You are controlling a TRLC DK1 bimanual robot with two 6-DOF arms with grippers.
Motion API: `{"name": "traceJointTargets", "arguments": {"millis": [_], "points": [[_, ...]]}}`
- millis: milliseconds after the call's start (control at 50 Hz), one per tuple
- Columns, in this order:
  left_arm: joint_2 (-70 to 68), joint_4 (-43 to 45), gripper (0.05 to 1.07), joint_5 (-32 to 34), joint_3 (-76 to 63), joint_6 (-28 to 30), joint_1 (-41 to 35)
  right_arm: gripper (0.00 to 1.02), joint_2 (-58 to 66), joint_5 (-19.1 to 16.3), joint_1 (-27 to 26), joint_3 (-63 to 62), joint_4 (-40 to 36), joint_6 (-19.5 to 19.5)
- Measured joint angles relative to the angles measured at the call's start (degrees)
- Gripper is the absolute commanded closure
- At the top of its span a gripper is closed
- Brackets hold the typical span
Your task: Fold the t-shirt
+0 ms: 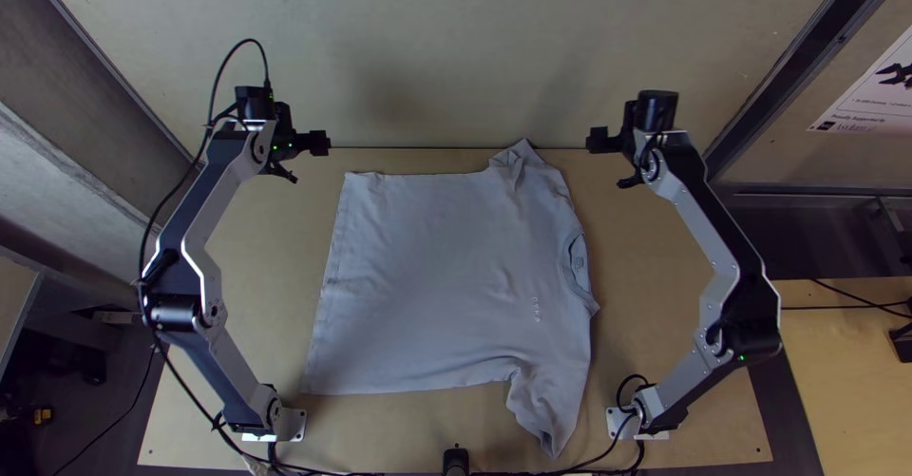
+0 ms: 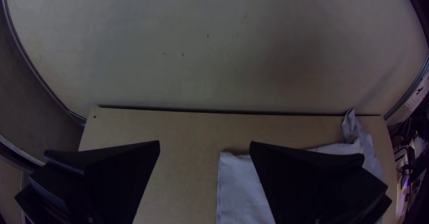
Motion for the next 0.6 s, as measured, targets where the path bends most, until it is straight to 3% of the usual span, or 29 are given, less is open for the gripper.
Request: {"name": "traceJointTargets", "arguments": {"millis": [180,260,320,600], "points": [[7.89,-3.13,0.11,0.0,6.03,-0.55,-0.46,0.04,5.73,-2.73,1.55,5.03,-5.62,5.14],[10.64,-3.98,0.2,0.0,7.63,-0.59,-0.59,0.04,7.96,-5.03,1.92,7.96,-8.72,7.3],[12.57,-4.52,0.2,0.0,8.96,-0.81,-0.76,0.04,9.64,-6.49,1.95,10.27,-10.34,8.9],[20.17,-7.72,0.2,-0.26,16.02,-1.27,-1.38,0.04,14.45,-7.56,1.92,15.13,-11.87,12.96]]}}
